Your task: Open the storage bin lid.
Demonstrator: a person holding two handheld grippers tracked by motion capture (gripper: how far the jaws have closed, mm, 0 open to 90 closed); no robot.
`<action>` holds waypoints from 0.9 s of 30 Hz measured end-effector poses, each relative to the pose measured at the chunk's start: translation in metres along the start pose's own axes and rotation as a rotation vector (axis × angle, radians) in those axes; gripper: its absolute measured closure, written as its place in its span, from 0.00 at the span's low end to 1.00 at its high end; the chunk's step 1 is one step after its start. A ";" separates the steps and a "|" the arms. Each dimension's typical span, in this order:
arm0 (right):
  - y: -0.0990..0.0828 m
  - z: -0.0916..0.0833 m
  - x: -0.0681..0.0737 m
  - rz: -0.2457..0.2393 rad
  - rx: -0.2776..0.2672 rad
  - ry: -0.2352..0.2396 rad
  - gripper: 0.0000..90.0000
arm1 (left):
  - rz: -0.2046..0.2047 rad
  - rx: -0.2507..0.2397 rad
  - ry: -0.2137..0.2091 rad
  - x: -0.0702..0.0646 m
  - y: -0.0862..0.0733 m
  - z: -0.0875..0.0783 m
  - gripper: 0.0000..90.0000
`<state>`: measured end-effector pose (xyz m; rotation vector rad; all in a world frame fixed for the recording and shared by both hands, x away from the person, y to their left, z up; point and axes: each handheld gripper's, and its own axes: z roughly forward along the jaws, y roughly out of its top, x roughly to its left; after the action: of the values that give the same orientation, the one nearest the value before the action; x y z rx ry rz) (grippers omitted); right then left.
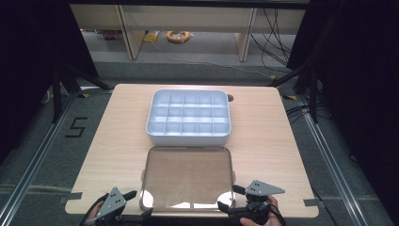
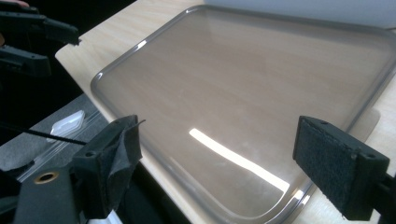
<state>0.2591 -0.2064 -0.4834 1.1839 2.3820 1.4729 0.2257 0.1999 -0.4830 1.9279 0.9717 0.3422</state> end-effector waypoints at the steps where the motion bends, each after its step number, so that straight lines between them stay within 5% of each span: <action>1: -0.001 0.000 0.002 0.006 -0.001 0.006 0.18 | -0.005 -0.002 -0.006 0.000 -0.001 0.000 0.21; 2: -0.002 0.000 0.001 -0.018 0.005 -0.008 0.18 | 0.006 0.001 -0.005 0.000 -0.001 -0.001 0.21; 6: -0.006 -0.002 0.006 0.011 0.005 0.000 0.18 | 0.025 0.004 -0.013 -0.001 -0.002 -0.001 0.21; 16: -0.016 -0.008 0.009 -0.022 0.018 0.003 0.18 | -0.009 0.003 -0.015 -0.005 -0.006 -0.001 0.21; 19: -0.018 -0.010 0.012 -0.013 0.033 -0.016 0.18 | 0.021 0.009 -0.017 -0.003 -0.005 -0.001 0.21; 21: -0.018 -0.009 0.009 -0.044 0.026 -0.019 0.18 | -0.009 0.011 -0.007 -0.005 -0.006 -0.002 0.21; 27: -0.018 -0.009 0.009 -0.041 0.028 -0.022 0.18 | 0.007 0.012 -0.012 -0.003 -0.005 -0.002 0.21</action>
<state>0.2384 -0.2111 -0.4906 1.1431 2.4052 1.4119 0.2202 0.2004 -0.4858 1.9424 0.9615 0.3294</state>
